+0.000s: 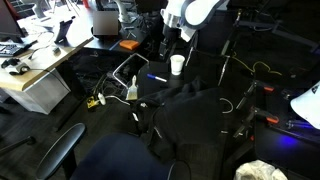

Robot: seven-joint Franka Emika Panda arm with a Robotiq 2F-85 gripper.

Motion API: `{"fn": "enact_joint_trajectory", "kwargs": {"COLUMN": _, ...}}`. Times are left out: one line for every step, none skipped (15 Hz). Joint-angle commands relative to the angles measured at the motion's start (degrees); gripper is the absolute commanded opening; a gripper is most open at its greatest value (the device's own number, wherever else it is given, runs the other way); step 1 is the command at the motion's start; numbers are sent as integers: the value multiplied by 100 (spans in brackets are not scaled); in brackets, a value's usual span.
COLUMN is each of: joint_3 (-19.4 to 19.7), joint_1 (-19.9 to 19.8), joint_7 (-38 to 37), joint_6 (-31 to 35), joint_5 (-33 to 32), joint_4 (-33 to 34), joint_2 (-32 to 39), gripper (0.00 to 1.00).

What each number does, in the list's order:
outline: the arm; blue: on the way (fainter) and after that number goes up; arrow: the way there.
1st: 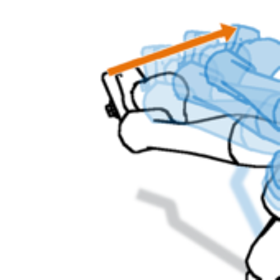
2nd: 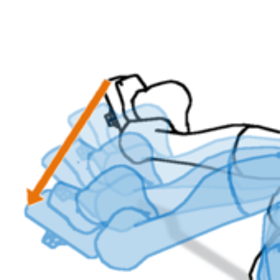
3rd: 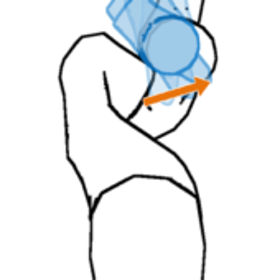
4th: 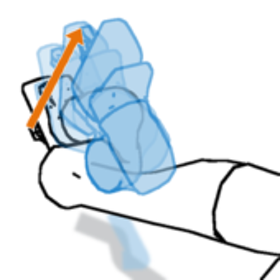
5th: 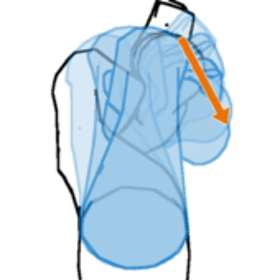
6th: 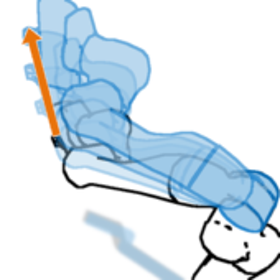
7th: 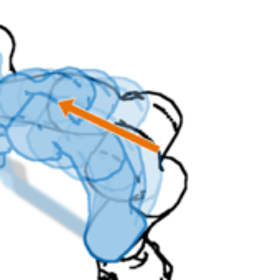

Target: Put the blue pen in the white coffee cup

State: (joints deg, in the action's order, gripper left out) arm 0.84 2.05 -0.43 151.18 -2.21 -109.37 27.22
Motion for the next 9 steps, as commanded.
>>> {"fn": "enact_joint_trajectory", "kwargs": {"joint_3": -2, "joint_1": -18, "joint_7": -15, "joint_6": 102, "joint_5": -30, "joint_4": 331, "joint_2": 356, "gripper": 100}}
{"fn": "enact_joint_trajectory", "kwargs": {"joint_3": 1, "joint_1": -17, "joint_7": -12, "joint_6": 91, "joint_5": -34, "joint_4": 423, "joint_2": 464, "gripper": 100}}
{"fn": "enact_joint_trajectory", "kwargs": {"joint_3": -26, "joint_1": -39, "joint_7": 21, "joint_6": 66, "joint_5": -2, "joint_4": 536, "joint_2": 587, "gripper": 100}}
{"fn": "enact_joint_trajectory", "kwargs": {"joint_3": -32, "joint_1": -44, "joint_7": 27, "joint_6": 60, "joint_5": 7, "joint_4": 652, "joint_2": 717, "gripper": 100}}
{"fn": "enact_joint_trajectory", "kwargs": {"joint_3": 4, "joint_1": -23, "joint_7": -3, "joint_6": 56, "joint_5": -28, "joint_4": 780, "joint_2": 861, "gripper": 100}}
{"fn": "enact_joint_trajectory", "kwargs": {"joint_3": -5, "joint_1": -33, "joint_7": 10, "joint_6": 44, "joint_5": -16, "joint_4": 896, "joint_2": 987, "gripper": 100}}
{"fn": "enact_joint_trajectory", "kwargs": {"joint_3": 19, "joint_1": -20, "joint_7": -7, "joint_6": 55, "joint_5": -36, "joint_4": 1020, "joint_2": 1123, "gripper": 100}}
{"fn": "enact_joint_trajectory", "kwargs": {"joint_3": 23, "joint_1": -25, "joint_7": -1, "joint_6": 70, "joint_5": -36, "joint_4": 1155, "joint_2": 1272, "gripper": 100}}
{"fn": "enact_joint_trajectory", "kwargs": {"joint_3": 6, "joint_1": -41, "joint_7": 24, "joint_6": 55, "joint_5": -19, "joint_4": 1277, "joint_2": 1398, "gripper": 100}}
